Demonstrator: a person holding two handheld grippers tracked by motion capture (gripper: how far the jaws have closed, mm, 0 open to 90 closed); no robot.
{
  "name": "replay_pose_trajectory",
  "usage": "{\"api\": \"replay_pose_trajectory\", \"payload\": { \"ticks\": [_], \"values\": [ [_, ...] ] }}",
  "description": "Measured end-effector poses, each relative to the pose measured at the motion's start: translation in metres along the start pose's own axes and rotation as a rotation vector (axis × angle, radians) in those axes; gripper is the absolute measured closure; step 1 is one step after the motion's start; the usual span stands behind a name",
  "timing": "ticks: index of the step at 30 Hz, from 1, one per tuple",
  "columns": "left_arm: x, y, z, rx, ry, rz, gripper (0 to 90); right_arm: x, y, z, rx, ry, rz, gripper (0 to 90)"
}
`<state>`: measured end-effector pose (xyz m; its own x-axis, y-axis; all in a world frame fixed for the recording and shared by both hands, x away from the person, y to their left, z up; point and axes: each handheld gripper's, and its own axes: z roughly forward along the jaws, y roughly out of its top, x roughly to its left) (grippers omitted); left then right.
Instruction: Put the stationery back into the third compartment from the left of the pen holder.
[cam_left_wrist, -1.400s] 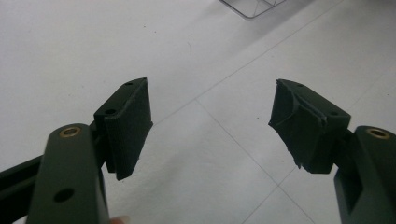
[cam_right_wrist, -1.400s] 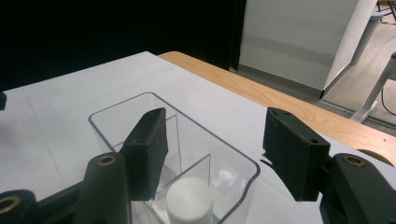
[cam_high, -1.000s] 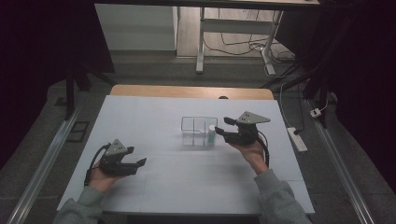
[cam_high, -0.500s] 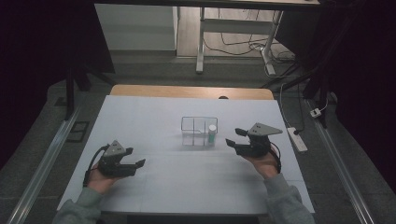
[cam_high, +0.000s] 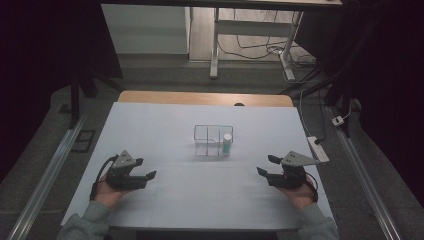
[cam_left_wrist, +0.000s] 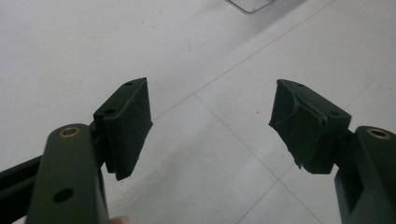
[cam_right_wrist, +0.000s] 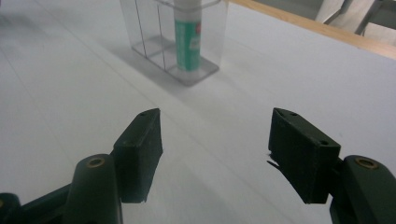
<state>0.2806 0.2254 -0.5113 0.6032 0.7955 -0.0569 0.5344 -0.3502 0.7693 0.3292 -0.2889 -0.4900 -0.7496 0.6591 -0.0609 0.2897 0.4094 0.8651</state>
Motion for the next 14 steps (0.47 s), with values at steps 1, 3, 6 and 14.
{"api": "replay_pose_trajectory", "payload": {
  "ticks": [1,3,6,14],
  "values": [
    [0.0,0.001,0.0,0.0,0.001,0.003,28.5,0.0,-0.004,-0.003,-0.001,-0.006,0.004,34.4],
    [0.0,0.001,0.0,-0.004,0.001,0.002,28.4,-0.002,-0.009,-0.007,0.003,-0.004,0.014,34.4],
    [0.001,0.001,0.001,-0.003,0.002,0.003,28.4,-0.003,-0.013,-0.01,0.01,-0.016,0.021,34.5],
    [0.001,0.001,0.0,-0.002,0.005,0.003,27.8,-0.003,-0.014,-0.009,0.01,-0.015,0.017,34.4]
  ]
}}
